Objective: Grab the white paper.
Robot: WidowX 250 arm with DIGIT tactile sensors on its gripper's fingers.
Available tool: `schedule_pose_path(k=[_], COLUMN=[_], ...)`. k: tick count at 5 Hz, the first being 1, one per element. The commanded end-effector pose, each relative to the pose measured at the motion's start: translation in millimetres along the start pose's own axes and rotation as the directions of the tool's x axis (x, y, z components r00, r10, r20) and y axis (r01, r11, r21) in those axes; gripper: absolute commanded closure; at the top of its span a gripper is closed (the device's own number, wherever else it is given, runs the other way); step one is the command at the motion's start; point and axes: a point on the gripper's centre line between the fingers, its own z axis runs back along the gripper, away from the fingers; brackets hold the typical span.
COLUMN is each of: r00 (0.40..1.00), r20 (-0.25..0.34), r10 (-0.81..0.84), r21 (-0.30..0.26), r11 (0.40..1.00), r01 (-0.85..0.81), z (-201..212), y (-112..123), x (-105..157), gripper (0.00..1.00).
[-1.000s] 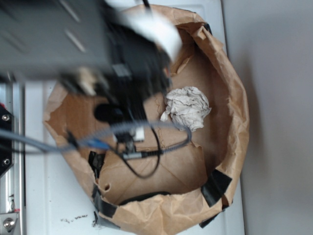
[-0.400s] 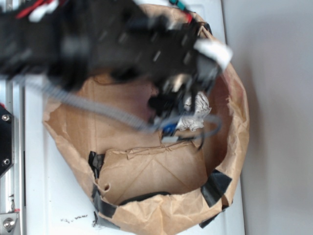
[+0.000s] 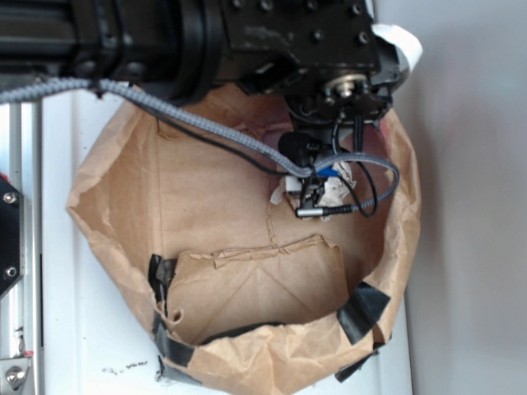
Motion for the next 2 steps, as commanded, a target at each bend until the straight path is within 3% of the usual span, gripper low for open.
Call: schedule_pose_path(k=[1,2], r00=[0.995,0.987], r20=[0.088,0.121], r10=[-0.046,-0.102], r21=[-0.071,-0.122], r11=[0.996,0.986], r01=[0.052,0.117], z=[23.8,35.4], y=[-1.4,-10.5], x=[8.6,1.0], gripper=[0.0,0.0])
